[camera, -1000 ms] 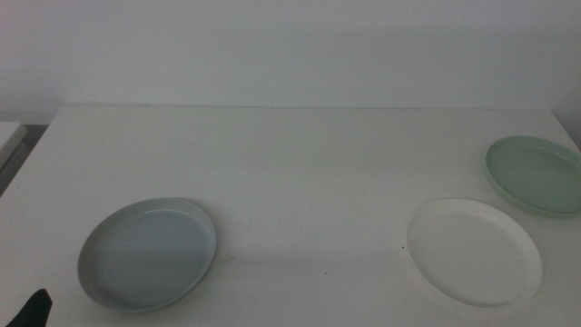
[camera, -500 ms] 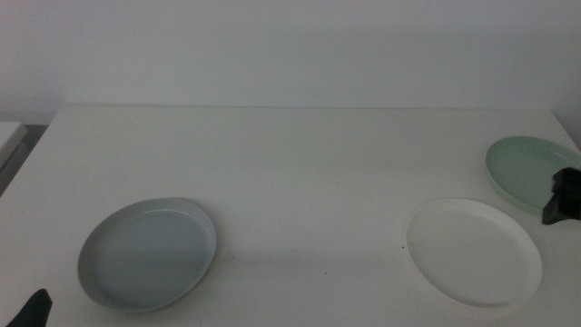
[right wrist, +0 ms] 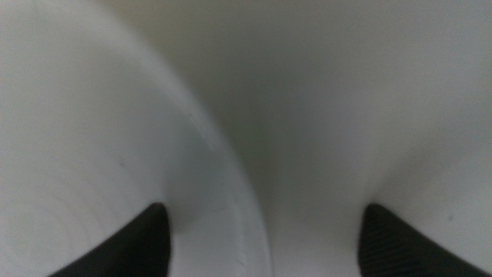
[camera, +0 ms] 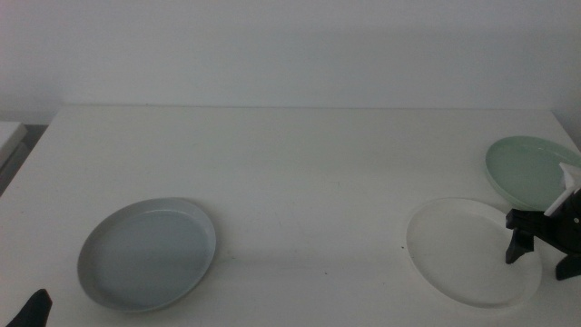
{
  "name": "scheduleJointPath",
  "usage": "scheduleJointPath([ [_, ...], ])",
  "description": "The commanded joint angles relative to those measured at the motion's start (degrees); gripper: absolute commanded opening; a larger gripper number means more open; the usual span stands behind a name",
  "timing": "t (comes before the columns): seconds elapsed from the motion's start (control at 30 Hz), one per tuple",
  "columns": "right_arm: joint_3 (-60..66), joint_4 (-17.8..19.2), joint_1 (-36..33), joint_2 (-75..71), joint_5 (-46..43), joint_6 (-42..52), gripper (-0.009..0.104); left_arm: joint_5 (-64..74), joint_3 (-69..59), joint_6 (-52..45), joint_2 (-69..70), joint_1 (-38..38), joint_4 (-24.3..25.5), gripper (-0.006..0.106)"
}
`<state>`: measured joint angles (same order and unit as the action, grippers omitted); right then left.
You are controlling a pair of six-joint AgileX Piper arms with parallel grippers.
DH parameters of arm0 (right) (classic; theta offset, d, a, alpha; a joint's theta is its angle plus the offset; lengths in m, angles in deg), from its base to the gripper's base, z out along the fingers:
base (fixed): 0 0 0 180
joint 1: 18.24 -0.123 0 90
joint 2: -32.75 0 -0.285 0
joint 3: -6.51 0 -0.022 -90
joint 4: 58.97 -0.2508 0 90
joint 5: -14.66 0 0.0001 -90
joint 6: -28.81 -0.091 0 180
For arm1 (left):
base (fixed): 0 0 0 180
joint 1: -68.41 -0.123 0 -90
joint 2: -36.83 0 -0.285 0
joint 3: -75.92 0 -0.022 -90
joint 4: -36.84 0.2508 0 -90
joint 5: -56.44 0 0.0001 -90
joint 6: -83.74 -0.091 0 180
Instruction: Stack the three bowls on top of each other.
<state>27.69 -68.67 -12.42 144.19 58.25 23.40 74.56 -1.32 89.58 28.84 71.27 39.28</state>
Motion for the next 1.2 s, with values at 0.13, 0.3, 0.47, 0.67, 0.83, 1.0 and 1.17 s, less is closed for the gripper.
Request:
scheduleJointPath([
  [0.13,-0.3,-0.1,0.5,2.8,-0.9,0.5,0.011,-0.8,0.0,0.2,0.2,0.0,0.0,0.094],
  [0.3,-0.9,0.7,-1.6,-0.1,1.8,1.4,-0.001,-0.8,0.0,0.2,0.2,0.0,0.0,0.094],
  [0.47,-8.3,0.5,-8.6,-3.9,7.0,0.3,-0.002,-0.9,0.0,0.2,0.2,0.0,0.0,0.094],
  [0.67,-21.7,0.5,-19.4,-1.6,9.0,-2.5,-0.002,-0.9,0.0,0.2,0.2,0.0,0.0,0.094],
  [0.83,-31.7,-2.7,-25.7,6.2,9.4,-2.3,-0.002,-0.9,0.0,0.2,0.2,0.0,0.0,0.094],
  [1.0,-38.0,-5.8,-28.8,14.0,11.8,-1.4,-0.002,-0.8,0.0,0.2,0.2,0.0,0.0,0.094],
  [1.17,-39.0,-7.2,-29.9,18.4,12.2,-0.4,-0.002,-0.8,0.0,0.1,0.2,0.0,0.0,0.094],
])
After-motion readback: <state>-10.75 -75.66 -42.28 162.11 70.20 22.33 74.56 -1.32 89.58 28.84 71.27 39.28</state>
